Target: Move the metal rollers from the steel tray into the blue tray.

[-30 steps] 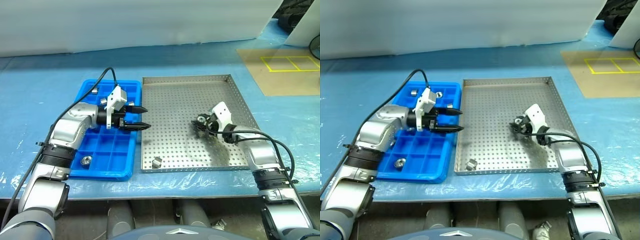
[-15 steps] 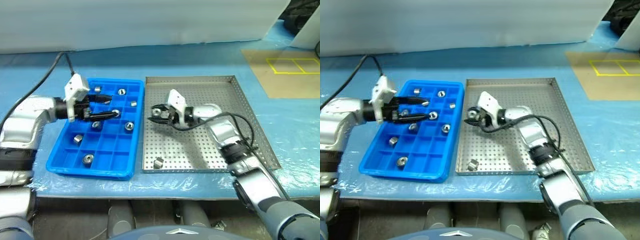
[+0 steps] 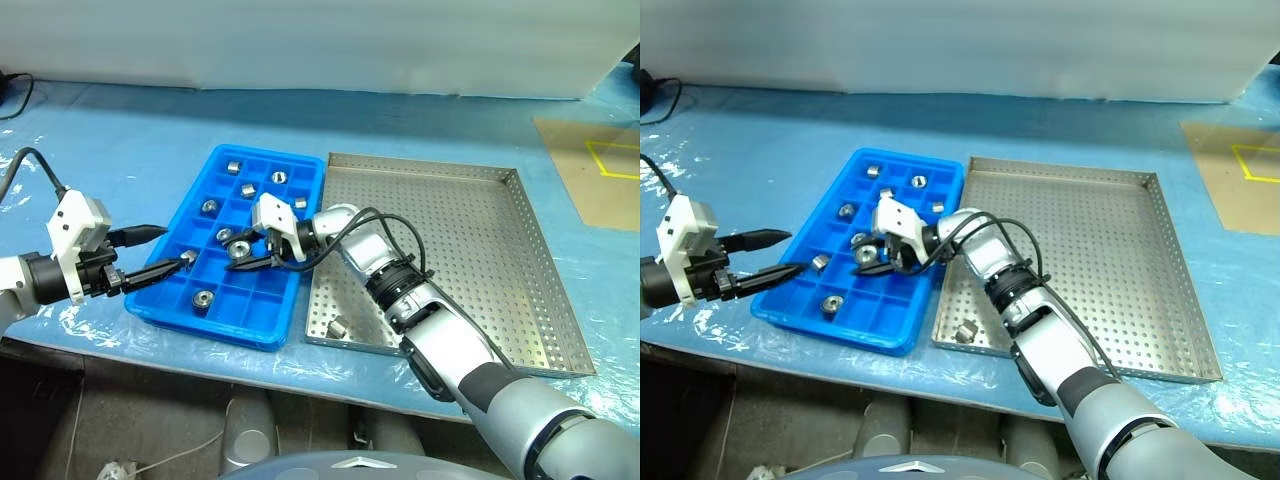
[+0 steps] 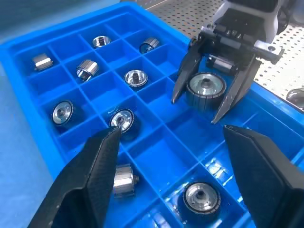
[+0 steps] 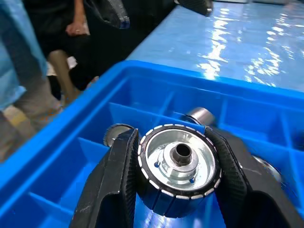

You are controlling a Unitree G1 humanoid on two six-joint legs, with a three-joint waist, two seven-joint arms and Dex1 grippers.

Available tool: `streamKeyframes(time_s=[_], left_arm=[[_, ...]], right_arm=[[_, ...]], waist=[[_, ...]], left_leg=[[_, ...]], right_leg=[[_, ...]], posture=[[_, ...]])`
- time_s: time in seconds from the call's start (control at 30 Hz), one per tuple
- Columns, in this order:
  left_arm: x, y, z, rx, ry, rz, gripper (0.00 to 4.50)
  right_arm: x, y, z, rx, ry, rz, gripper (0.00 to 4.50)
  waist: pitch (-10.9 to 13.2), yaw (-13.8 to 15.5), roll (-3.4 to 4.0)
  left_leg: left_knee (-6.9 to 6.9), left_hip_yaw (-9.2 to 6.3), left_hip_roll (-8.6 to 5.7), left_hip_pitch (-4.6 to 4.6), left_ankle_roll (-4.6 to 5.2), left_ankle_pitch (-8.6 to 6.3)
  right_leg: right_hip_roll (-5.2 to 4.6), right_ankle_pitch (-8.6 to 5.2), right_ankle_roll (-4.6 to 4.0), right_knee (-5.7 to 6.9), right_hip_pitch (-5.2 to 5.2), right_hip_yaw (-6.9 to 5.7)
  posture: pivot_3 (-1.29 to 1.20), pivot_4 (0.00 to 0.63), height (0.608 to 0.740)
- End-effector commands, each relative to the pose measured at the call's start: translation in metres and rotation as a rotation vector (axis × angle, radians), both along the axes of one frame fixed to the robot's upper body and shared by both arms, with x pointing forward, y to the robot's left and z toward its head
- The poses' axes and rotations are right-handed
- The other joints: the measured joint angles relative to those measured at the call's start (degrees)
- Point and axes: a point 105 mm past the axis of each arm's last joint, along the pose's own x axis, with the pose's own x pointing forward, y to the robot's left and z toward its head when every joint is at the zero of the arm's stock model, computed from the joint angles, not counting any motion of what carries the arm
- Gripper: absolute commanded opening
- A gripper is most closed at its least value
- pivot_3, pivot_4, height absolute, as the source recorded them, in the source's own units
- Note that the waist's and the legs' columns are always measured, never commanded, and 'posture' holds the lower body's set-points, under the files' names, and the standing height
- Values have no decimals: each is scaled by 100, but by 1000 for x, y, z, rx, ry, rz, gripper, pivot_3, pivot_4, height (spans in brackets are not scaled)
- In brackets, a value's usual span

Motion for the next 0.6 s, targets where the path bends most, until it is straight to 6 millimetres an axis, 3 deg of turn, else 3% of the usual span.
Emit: streamKeyframes(time_s=[0.03, 0.17, 0.4, 0.5, 0.6], left_arm=[[-5, -2, 11, 3, -50, 11, 3652], [-4, -6, 11, -3, -51, 11, 3652], [4, -20, 8, -11, -41, -47, 3652], [10, -30, 6, -27, -34, -96, 3652], [18, -46, 3, -50, -18, -170, 3652]], right_arm=[[-7, 11, 4, 8, -39, 50, 1778], [-2, 13, -2, 21, -29, 9, 1778], [9, 7, 3, 50, -31, -71, 4072], [18, -5, 22, 136, -25, -116, 4072], [32, -32, 39, 161, -49, -178, 4072]], waist=[[0, 22, 0], [1, 42, 1], [0, 19, 0], [0, 7, 0], [0, 10, 1]], left_leg=[[0, 0, 6, -1, -2, 1], [-1, 0, 25, -2, -10, 6], [-1, 0, 31, -3, -23, 13], [1, 0, 31, -5, -27, 16], [3, 1, 30, -4, -32, 19]], right_leg=[[1, 0, 0, 2, 0, 1], [2, -2, -3, 16, 2, 0], [8, -4, -5, 19, 1, -1], [9, -4, -6, 18, 0, -1], [9, -4, -6, 20, 1, 0]], posture=[[364, 150, 740], [356, 150, 740], [280, 150, 740], [228, 150, 740], [163, 150, 740]])
